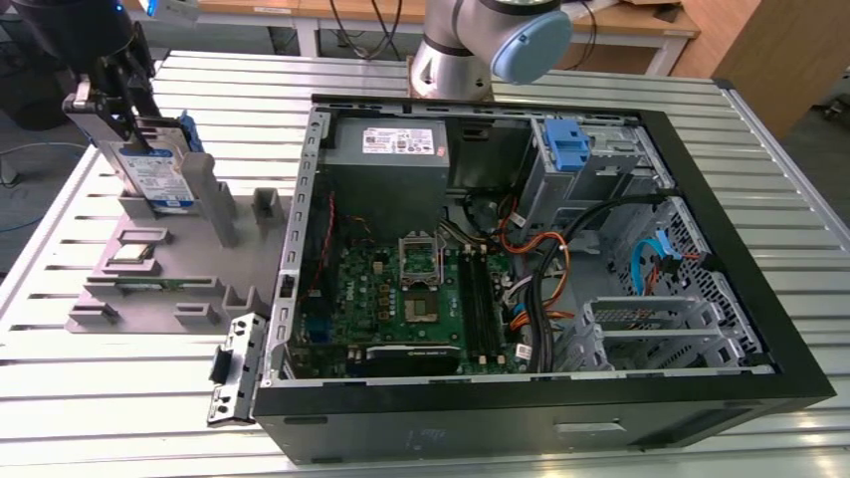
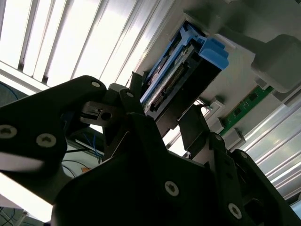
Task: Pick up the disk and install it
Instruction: 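Pick up the disk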
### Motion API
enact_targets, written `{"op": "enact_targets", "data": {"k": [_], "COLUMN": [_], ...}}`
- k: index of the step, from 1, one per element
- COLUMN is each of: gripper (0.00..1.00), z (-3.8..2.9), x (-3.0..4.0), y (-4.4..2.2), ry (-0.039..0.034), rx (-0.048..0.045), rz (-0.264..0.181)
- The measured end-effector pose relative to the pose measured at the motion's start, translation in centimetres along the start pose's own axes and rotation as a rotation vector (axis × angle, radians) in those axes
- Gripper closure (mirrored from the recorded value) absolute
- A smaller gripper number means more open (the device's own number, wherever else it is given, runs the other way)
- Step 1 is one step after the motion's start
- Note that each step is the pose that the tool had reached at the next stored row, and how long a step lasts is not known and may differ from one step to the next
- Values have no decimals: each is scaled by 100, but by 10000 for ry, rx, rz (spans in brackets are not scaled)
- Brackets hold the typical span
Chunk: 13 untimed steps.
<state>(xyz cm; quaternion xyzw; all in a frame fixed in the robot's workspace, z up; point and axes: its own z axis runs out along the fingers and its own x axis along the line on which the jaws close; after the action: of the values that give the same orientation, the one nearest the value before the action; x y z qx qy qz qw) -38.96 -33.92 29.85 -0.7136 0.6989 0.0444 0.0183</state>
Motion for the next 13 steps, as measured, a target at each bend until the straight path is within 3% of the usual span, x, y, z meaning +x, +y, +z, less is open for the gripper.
{"op": "enact_targets", "data": {"k": [2, 3, 13], "gripper": [43, 49, 49], "z": [1, 2, -10], "x": [0, 0, -1], "y": [0, 0, 0], "ry": [0, 0, 0], "rx": [0, 0, 0], "rz": [-1, -1, -2]}}
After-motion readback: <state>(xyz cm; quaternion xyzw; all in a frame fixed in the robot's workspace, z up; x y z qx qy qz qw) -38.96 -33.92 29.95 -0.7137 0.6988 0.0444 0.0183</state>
